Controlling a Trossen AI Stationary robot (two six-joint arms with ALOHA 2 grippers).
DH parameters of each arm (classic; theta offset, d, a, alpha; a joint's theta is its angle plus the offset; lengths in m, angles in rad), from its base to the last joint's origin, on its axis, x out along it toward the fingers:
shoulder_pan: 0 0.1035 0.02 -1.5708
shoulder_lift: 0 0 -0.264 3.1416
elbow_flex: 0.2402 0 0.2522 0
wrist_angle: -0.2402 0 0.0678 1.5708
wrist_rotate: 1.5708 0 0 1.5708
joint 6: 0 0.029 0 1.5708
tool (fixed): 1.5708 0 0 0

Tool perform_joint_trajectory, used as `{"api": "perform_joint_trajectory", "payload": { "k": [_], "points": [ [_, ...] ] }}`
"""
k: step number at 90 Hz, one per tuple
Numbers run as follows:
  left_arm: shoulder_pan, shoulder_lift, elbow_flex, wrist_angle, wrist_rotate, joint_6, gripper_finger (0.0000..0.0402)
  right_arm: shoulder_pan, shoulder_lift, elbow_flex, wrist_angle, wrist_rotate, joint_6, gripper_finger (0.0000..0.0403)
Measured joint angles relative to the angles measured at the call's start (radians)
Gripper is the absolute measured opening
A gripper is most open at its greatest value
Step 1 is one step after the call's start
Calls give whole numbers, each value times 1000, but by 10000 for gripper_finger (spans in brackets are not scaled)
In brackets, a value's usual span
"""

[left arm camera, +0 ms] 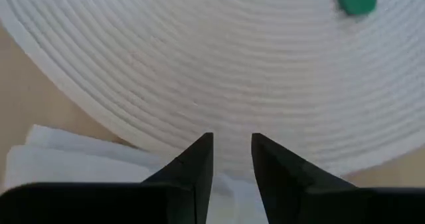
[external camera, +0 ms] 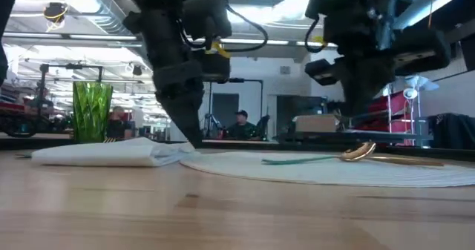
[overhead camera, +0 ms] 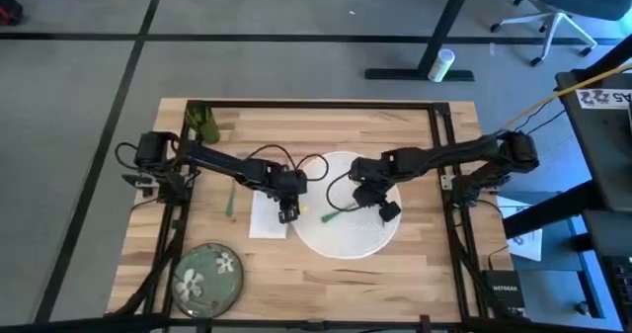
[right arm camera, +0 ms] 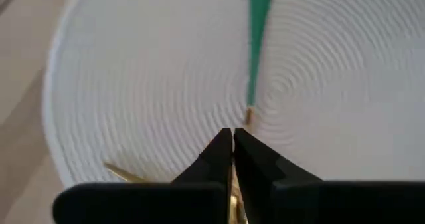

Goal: Set table place
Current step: Put the green spoon on the white table mat to right of the gold table knife

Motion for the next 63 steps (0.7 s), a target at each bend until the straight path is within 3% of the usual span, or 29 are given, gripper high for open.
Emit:
{"api": "perform_joint_trajectory", "payload": {
  "k": [13,30,55,63],
  "points": [
    [-27,0,0,7,0,0,88,39,0,-20,10,-64,2,3],
    [-38,0,0,8,2,-1,88,36,0,-71,10,98,34,3],
    [-40,0,0,11,2,-21,88,-38,1,-100,39,171,97,3],
    [-41,0,0,11,1,-27,88,-57,1,-100,46,239,118,3]
  ]
}}
